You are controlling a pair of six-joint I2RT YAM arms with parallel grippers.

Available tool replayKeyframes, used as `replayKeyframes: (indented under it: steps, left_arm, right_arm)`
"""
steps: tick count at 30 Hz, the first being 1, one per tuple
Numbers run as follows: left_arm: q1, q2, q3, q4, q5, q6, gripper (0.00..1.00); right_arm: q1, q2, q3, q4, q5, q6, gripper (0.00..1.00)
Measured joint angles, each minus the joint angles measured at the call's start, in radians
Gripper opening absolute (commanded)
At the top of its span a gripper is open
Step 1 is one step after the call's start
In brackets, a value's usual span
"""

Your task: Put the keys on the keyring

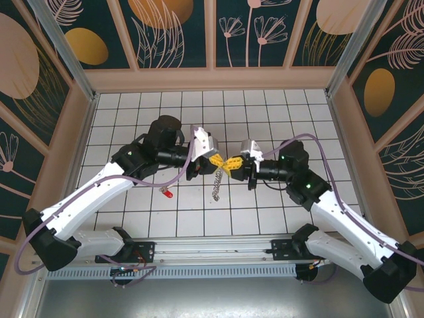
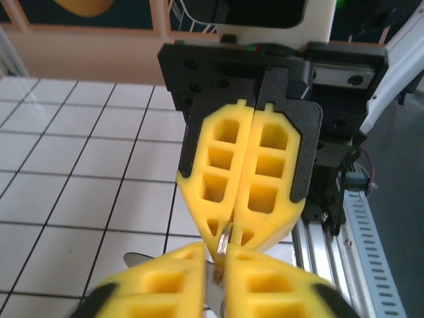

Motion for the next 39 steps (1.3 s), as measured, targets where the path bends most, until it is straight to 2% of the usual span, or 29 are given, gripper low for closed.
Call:
replayKeyframes:
  steps: [10, 18, 28, 33, 37, 39]
  left_arm:
    - [0.0, -0.143, -0.115, 0.184, 0.056, -0.107, 0.28]
    - [0.0, -0.15, -0.124, 0.25, 0.087, -0.142, 0.3]
    - [0.0, -0.097, -0.125, 0.313, 0.138, -0.164, 0.3]
    - [0.001, -0.072, -0.125, 0.331, 0.172, -0.18, 0.23]
    - [0.003, -0.065, -0.125, 0.332, 0.199, -0.196, 0.0]
    - [0.004, -0.063, -0.124, 0.334, 0.203, -0.209, 0.0]
  right_arm:
    - [0.002, -0.061, -0.129, 0.334, -0.037, 0.152, 0.0]
    - [0.002, -0.043, -0.187, 0.576, -0.066, 0.288, 0.0]
    - [0.014, -0.032, -0.201, 0.669, -0.072, 0.332, 0.0]
    - [0.013, -0.032, -0.216, 0.686, -0.068, 0.333, 0.0]
    - [0.011, -0.032, -0.226, 0.694, -0.053, 0.34, 0.0]
    - [0.011, -0.033, -0.227, 0.697, -0.049, 0.34, 0.0]
